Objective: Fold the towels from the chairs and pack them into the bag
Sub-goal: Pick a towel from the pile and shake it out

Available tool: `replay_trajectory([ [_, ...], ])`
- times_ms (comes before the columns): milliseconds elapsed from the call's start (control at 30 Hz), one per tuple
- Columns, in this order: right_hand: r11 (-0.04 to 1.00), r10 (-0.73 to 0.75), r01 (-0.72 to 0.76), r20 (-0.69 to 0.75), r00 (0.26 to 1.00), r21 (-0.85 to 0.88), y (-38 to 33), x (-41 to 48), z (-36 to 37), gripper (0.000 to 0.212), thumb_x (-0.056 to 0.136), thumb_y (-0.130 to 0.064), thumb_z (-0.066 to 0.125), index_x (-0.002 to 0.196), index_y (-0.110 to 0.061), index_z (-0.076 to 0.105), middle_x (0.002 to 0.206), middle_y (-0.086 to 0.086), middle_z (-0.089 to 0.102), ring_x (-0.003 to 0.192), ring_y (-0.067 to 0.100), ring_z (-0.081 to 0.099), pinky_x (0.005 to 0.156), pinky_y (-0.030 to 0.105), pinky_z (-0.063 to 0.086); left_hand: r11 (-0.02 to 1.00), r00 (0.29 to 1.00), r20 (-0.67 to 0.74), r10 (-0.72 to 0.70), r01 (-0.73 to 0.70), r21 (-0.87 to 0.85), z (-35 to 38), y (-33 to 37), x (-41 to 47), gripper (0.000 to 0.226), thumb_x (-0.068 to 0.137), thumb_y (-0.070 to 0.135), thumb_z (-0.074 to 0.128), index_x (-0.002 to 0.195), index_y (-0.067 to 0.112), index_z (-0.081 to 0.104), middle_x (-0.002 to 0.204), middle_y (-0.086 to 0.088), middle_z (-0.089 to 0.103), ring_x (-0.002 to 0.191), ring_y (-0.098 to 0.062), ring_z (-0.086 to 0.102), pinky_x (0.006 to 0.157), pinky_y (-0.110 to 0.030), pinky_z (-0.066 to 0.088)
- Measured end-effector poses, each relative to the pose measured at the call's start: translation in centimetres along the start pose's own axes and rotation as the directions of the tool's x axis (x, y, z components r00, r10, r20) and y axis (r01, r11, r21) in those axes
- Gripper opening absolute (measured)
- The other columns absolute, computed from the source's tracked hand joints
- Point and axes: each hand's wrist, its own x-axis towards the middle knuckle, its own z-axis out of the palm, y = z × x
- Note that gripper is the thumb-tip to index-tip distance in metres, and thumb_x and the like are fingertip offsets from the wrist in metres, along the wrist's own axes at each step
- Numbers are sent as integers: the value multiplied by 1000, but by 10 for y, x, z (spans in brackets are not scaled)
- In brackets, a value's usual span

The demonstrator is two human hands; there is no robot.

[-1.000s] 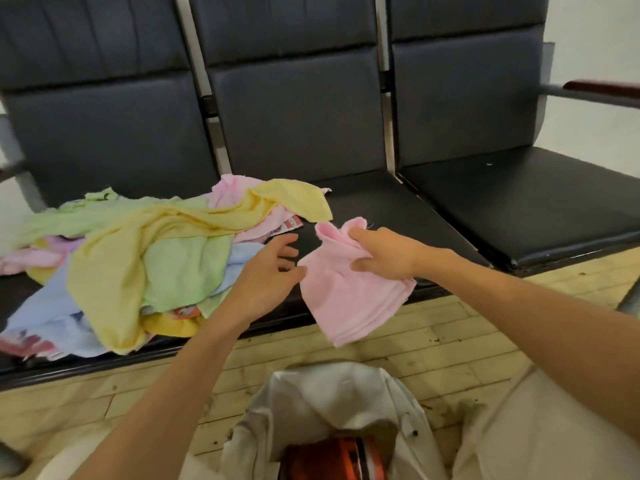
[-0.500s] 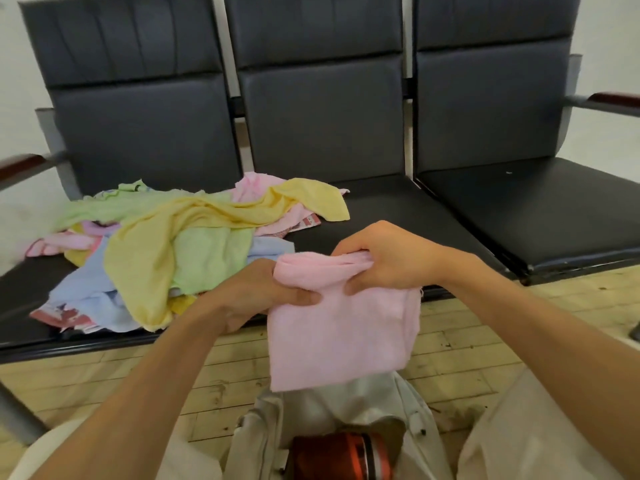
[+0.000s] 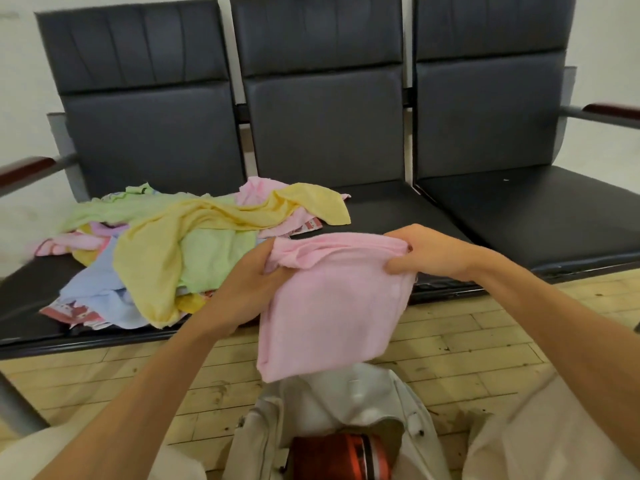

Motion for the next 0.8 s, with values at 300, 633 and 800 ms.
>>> replay_trajectory([
  [300, 849, -21, 51, -61, 998, 526, 0, -5, 7, 26, 97, -11, 54, 120, -20, 61, 113, 2, 72, 102, 18, 68, 75, 28, 57, 883, 996, 16, -86, 83, -462, -14, 25, -9, 27, 94, 10, 54, 114, 25, 64, 107, 10, 72, 96, -7, 68, 69, -17, 53],
  [633, 747, -114, 237, -231, 966, 622, -3, -6, 4, 30, 90, 13, 48, 108, -2, 67, 104, 5, 73, 97, 17, 69, 74, 23, 55, 793, 976, 118, -185, 219, -568, -19, 32, -11, 36, 90, -8, 44, 83, 13, 72, 80, -1, 69, 61, -10, 60, 45, -19, 46],
  [800, 749, -119, 187, -148, 982, 636, -7, -3, 3, 29, 90, 5, 42, 94, 2, 70, 102, 15, 72, 97, 25, 69, 77, 28, 54, 728, 955, 180, -234, 295, -618, -19, 33, -12, 26, 83, 22, 49, 70, 6, 67, 70, -4, 63, 57, -15, 56, 43, -20, 42],
])
